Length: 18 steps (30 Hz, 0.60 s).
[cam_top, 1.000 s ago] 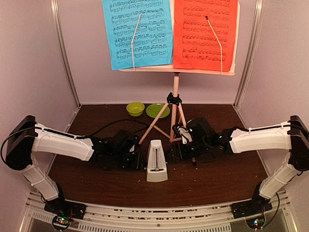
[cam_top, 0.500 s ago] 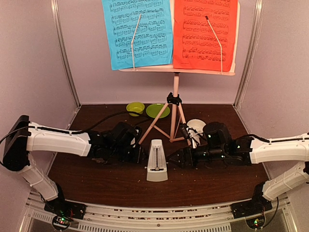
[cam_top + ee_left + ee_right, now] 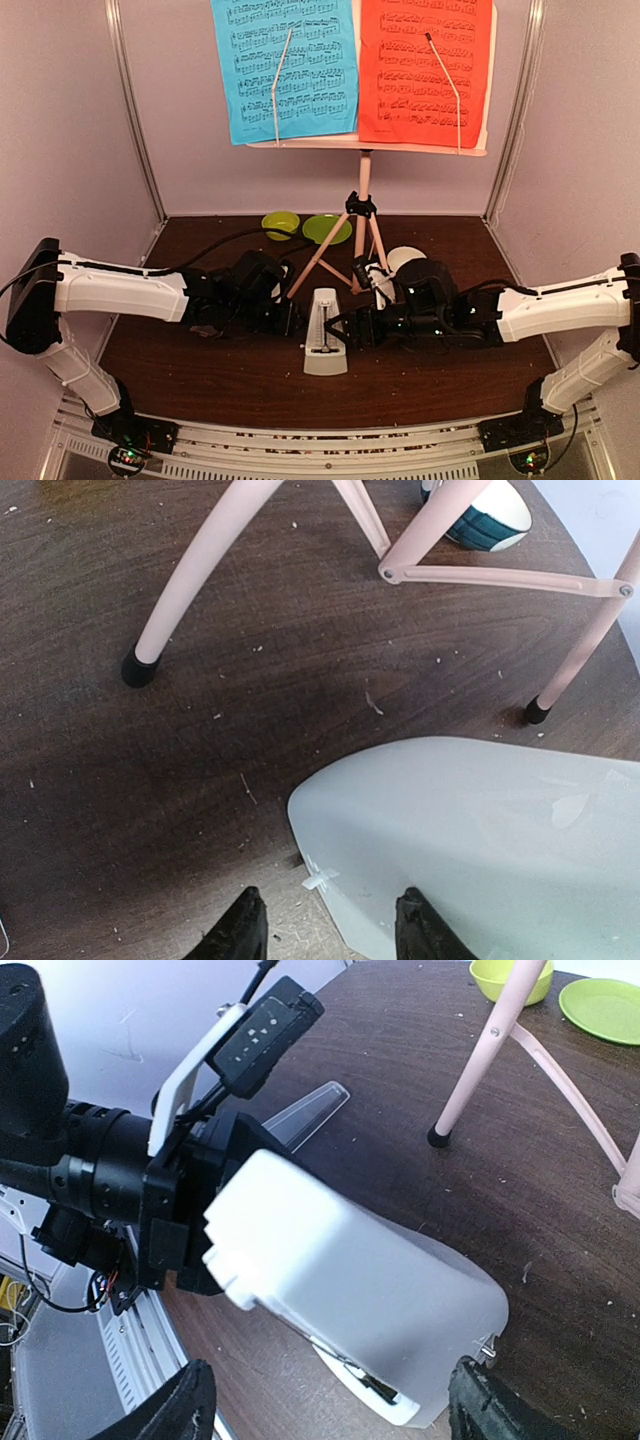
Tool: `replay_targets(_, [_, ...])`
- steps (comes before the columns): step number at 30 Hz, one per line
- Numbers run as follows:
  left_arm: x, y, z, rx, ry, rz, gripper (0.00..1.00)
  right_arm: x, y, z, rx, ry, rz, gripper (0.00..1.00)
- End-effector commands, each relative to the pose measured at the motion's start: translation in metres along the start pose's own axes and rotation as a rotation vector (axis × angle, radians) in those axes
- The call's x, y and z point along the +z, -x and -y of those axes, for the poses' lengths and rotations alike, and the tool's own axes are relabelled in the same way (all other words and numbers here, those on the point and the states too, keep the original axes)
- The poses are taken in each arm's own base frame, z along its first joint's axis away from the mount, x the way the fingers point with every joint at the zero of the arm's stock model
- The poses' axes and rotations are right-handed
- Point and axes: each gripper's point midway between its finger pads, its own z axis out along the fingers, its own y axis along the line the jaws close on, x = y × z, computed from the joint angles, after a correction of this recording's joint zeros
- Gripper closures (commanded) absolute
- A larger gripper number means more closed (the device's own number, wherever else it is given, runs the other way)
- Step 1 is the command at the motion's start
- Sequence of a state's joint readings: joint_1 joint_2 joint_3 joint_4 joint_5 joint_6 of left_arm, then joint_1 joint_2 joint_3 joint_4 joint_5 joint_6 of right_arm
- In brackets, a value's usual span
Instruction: Set up the instrument practice props
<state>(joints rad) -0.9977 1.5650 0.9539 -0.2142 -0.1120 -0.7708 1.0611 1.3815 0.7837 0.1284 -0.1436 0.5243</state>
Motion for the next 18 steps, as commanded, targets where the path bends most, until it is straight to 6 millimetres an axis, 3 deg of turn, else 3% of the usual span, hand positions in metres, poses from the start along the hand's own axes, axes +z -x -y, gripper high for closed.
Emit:
replay_targets(1, [-0.005, 0.013, 0.012, 0.018, -0.030, 0.035, 0.53, 0.006, 0.021, 0.002, 0.004, -0.041, 0.093, 0.20])
replay_targets(10, [-0.001, 0.013, 0.014, 0.021, -0.031, 0.027, 0.53, 0.018, 0.027, 0.006, -0.007, -0.059, 0.133, 0.27])
replay_targets(18, [-0.001, 0.014, 0.014, 0.032, -0.028, 0.022, 0.53, 0.019, 0.020, 0.015, -0.001, -0.097, 0.124, 0.40])
